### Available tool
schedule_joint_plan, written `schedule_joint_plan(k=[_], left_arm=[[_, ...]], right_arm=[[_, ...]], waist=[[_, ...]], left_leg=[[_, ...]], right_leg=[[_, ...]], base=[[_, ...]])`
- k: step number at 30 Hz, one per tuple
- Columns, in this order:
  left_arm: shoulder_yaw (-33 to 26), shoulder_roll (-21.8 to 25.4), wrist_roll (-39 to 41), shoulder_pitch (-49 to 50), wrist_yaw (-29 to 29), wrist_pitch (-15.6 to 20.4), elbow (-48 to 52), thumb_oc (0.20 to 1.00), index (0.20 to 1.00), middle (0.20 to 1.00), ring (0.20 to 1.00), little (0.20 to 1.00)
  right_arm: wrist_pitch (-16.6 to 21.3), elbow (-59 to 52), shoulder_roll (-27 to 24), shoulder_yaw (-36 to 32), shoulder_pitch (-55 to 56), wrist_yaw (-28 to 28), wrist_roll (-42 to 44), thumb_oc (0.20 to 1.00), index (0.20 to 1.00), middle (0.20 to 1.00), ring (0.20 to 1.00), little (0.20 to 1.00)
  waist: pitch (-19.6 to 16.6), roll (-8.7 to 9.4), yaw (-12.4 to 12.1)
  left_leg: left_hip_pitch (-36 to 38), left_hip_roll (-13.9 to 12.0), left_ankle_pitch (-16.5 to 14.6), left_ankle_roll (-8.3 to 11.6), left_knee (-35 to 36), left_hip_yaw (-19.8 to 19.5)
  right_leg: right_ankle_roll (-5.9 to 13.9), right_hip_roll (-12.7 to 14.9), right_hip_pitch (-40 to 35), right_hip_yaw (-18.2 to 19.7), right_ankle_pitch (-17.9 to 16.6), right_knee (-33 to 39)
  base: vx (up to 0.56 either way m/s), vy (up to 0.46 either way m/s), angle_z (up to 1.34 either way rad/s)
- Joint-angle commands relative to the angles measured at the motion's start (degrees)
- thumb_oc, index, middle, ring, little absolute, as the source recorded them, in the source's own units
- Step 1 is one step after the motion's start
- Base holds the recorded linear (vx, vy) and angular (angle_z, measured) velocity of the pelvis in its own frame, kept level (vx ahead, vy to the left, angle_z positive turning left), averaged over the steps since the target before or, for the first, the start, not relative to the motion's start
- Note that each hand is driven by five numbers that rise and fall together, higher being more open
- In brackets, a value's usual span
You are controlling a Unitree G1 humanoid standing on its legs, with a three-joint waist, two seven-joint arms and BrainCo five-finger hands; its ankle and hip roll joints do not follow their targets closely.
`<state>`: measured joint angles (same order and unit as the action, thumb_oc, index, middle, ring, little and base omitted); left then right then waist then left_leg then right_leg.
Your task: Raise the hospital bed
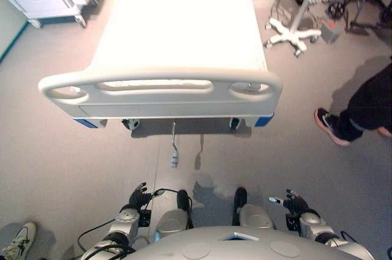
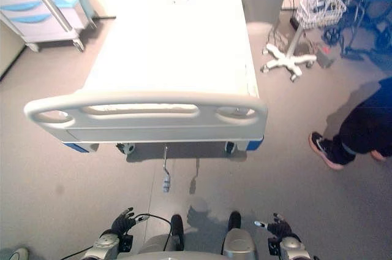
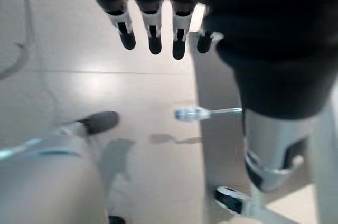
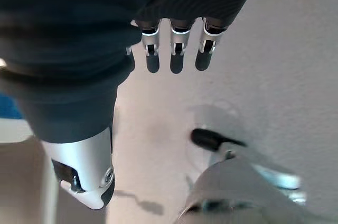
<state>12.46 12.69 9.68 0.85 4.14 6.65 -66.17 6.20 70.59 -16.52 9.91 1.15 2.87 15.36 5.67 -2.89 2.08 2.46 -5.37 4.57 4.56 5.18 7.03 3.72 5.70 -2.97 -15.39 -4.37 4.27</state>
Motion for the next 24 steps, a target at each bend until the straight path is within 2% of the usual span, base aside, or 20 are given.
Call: schedule_joint_plan(k=[1,9,24], left_arm=[[1.55,0.89,-4.45,-3.33,0.16,1.51,0.74,1.000,1.000,1.000,1.000,1.000],[3.54,0.56,-6.43,-3.67,-0.30,1.93,1.45,1.000,1.000,1.000,1.000,1.000],[2.89,0.02,-6.50,-2.68,-0.95,1.78,-0.60,1.000,1.000,1.000,1.000,1.000]], right_arm=[[0.07,1.17,0.77,0.28,-3.22,-0.50,0.80,1.000,1.000,1.000,1.000,1.000],[-0.14,1.92,1.43,1.81,-2.06,-0.51,-1.39,1.000,1.000,1.000,1.000,1.000],[-0.42,2.25,1.87,2.87,-0.88,-1.06,-3.79,1.000,1.000,1.000,1.000,1.000]], waist=[[1.32,3.02,-1.06],[-0.95,3.49,-0.74],[-2.87,4.43,-0.69]], left_leg=[[1.43,2.60,-1.00,0.13,-1.80,0.72],[3.14,2.73,-1.19,-0.05,-0.54,0.53],[4.42,2.72,-1.64,-0.34,-0.18,0.69]], right_leg=[[5.62,1.30,-0.81,-0.74,0.97,-2.60],[5.69,0.87,-2.44,-0.69,1.08,-1.46],[5.68,0.56,-3.71,0.07,0.92,-0.73]], base=[[0.10,0.010,0.04],[0.05,0.005,0.03],[0.00,0.002,0.00]])
